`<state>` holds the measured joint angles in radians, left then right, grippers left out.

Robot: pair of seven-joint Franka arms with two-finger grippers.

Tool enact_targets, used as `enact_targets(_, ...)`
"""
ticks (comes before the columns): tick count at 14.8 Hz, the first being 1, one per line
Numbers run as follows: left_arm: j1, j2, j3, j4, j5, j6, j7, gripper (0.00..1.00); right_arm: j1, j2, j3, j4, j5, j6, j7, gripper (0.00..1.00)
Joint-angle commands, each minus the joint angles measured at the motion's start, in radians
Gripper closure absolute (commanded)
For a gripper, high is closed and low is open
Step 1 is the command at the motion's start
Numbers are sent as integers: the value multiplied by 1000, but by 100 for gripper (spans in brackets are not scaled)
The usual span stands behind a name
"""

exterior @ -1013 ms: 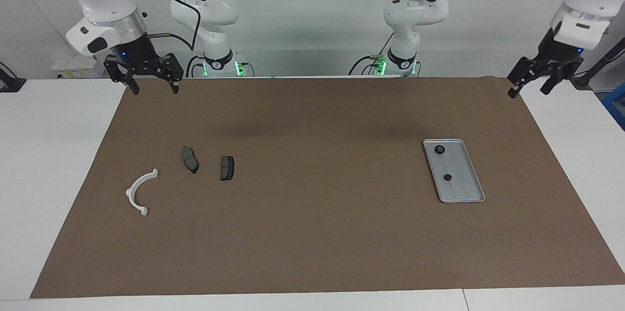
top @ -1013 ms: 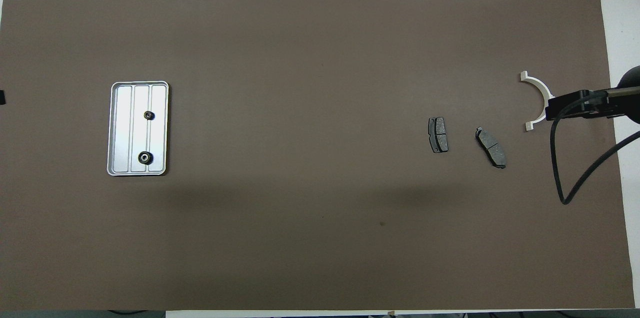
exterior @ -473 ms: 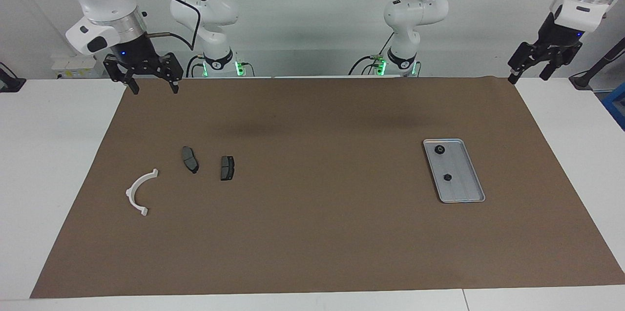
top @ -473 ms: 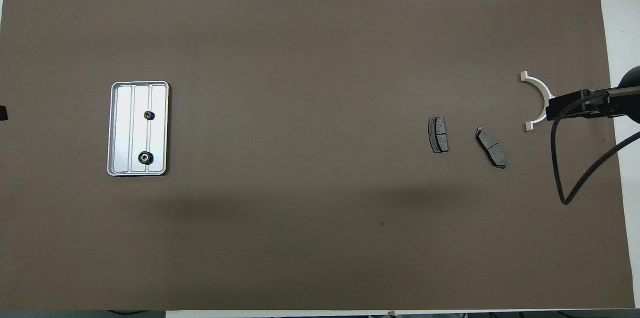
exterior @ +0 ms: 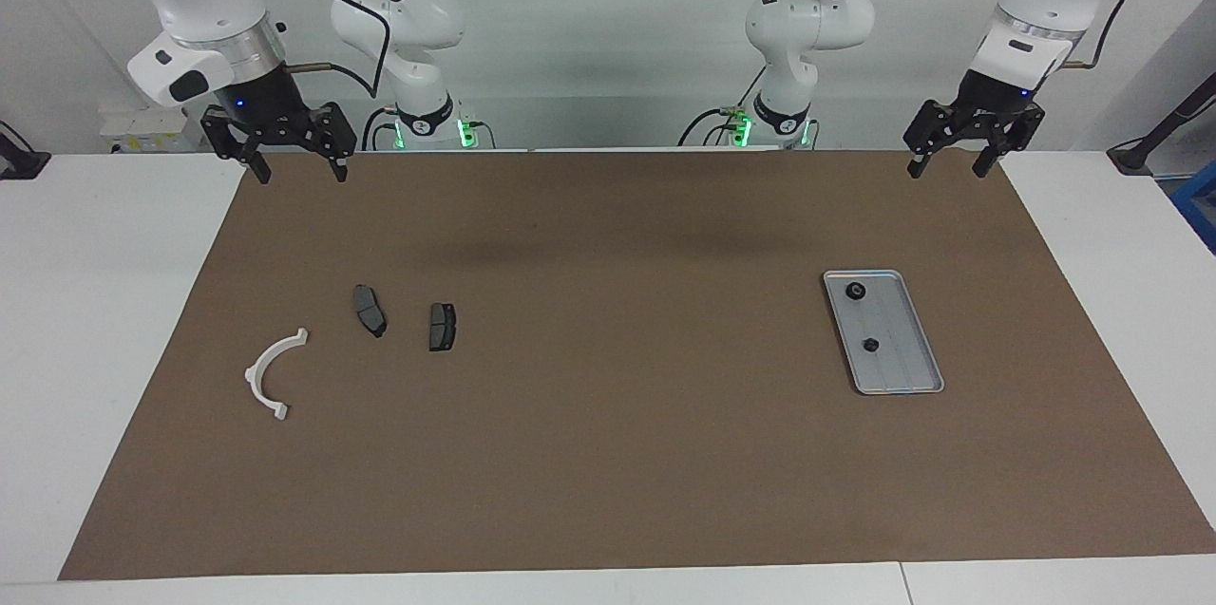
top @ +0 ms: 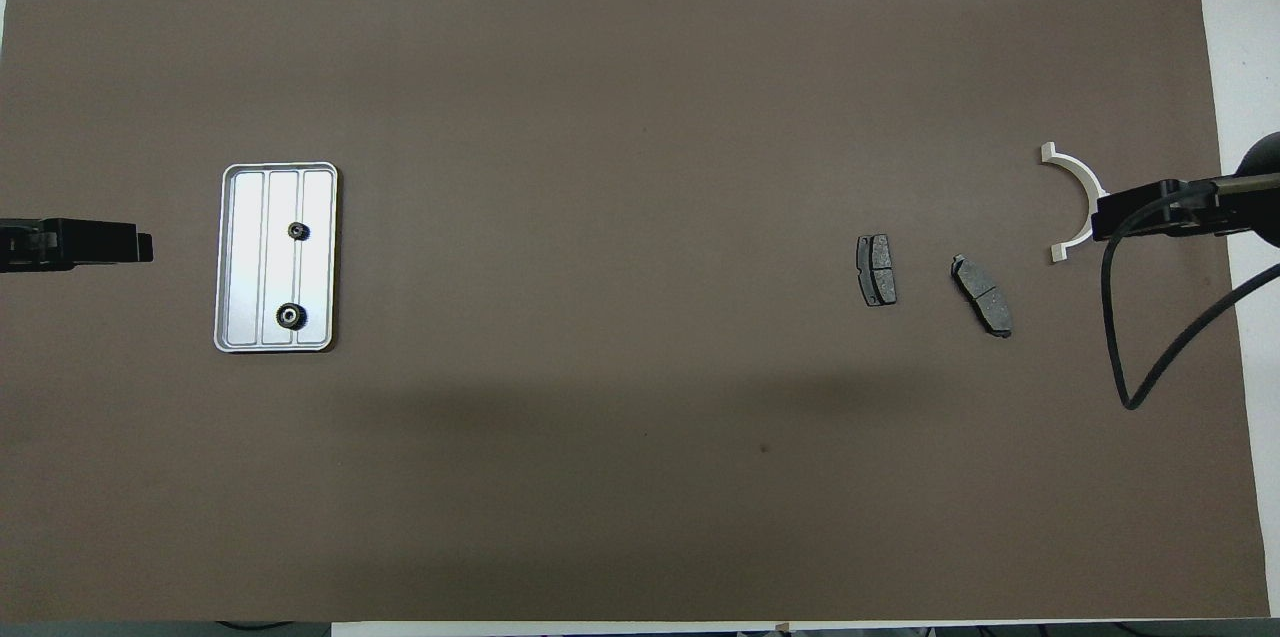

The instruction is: Pick bearing gear from pile to tray

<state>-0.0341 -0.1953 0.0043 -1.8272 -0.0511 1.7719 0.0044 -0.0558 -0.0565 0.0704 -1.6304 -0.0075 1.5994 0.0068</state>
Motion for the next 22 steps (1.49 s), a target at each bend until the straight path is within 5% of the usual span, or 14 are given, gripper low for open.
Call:
enact_targets(1,-10,-32,13,-41,7,26,8,0,-16,-13,9,-9,-8,19,-14,0)
enact_targets(10,-37,-18,-15,-21,53,-45,-12,0,-15,-14,9,-12,-6,19,-13,0)
enact_targets(14,-33,57,-14,112,51,-89,-12,0,-15,-13,9,-12,-8,19,-13,0)
enact_targets(22,-27,96,-6,140,51,-153,-12,0,-15,-14,9,-12,-6,17,-13,0)
